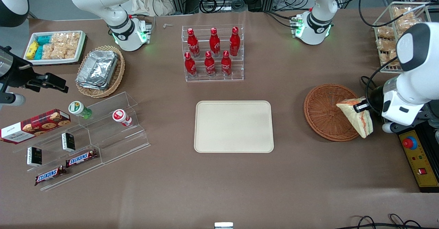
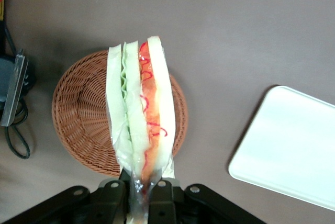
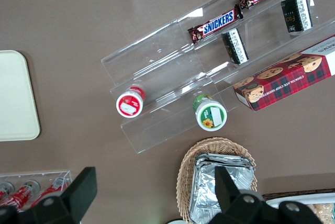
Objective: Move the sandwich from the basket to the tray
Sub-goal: 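Lift the sandwich up out of the basket with the left gripper, then carry the sandwich over the cream tray and lower it onto it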
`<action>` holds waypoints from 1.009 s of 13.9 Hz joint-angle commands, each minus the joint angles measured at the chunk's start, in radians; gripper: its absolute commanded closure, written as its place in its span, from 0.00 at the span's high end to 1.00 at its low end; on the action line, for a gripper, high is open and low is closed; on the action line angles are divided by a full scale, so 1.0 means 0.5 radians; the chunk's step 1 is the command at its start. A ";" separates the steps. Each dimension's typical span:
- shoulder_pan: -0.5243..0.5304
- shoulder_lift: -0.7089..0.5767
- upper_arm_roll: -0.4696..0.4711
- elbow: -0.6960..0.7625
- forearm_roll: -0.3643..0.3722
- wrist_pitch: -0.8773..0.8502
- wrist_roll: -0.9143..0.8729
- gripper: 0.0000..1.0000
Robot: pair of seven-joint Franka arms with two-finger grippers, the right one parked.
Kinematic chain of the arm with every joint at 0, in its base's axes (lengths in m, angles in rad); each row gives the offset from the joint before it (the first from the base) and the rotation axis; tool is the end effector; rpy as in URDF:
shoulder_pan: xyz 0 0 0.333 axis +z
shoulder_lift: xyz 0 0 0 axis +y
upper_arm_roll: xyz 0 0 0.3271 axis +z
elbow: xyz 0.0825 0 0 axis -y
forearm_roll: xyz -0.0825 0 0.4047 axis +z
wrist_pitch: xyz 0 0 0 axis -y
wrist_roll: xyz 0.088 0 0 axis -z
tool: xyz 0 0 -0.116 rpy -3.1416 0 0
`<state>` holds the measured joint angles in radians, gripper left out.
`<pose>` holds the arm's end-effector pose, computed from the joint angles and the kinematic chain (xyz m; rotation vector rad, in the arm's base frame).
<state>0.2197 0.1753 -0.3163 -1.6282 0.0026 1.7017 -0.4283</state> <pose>0.6236 -0.0477 0.5084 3.0684 0.5160 -0.1610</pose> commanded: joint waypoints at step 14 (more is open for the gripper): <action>-0.693 0.422 -0.048 0.185 0.035 0.244 -0.061 0.00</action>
<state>-0.0781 0.3103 -0.3451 -1.5630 0.0030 1.7769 -0.4392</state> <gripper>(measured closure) 0.846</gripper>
